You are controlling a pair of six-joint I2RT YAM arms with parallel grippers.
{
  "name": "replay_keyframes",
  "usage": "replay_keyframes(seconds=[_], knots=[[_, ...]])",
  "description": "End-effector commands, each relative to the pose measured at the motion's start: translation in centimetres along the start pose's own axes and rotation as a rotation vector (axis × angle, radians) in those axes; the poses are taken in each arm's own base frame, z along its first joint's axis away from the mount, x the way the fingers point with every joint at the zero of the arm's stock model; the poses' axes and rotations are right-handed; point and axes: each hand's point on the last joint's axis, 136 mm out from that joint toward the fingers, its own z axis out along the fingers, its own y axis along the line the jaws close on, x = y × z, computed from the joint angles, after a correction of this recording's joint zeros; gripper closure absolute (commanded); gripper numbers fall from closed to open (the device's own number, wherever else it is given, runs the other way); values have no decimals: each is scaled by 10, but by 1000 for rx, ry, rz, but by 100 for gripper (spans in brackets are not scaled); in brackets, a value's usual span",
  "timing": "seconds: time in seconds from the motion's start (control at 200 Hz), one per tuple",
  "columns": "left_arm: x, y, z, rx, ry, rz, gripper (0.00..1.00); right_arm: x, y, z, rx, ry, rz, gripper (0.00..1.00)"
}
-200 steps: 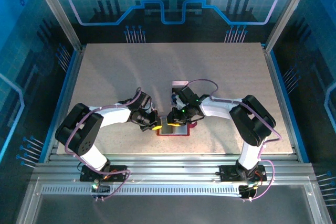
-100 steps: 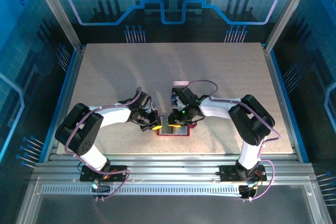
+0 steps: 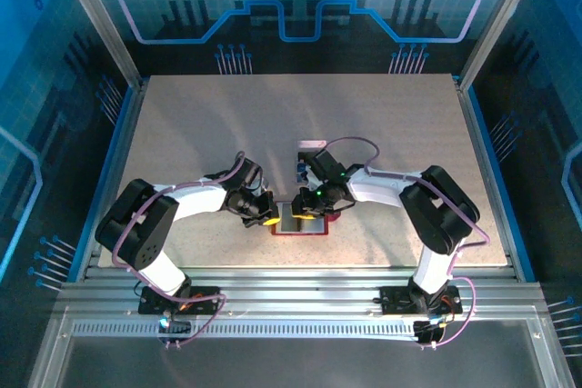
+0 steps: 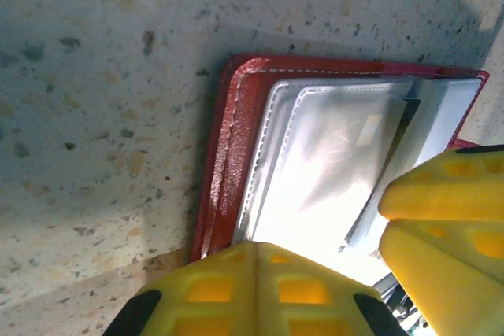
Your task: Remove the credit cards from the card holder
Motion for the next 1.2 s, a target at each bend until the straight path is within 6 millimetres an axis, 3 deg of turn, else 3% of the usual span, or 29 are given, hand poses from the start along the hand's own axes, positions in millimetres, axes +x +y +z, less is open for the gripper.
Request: replay_keyframes(seconds=[0.0,0.195,0.51,0.955,1.196], knots=[[-2,-13,-10,2,-13,46,98,0,11,-10,-44,-20,-3,74],[-2,-25,-10,-7,-7,83,98,4,-1,-10,-20,-8,22,74],[0,-12,3,-76,20,86,98,8,-11,-5,-10,8,39,74],[2,0,5,-163,21,111,99,7,-13,0,-20,20,45,74],[3,-3,1,-166,8,120,100,10,-19,6,-19,32,59,74]])
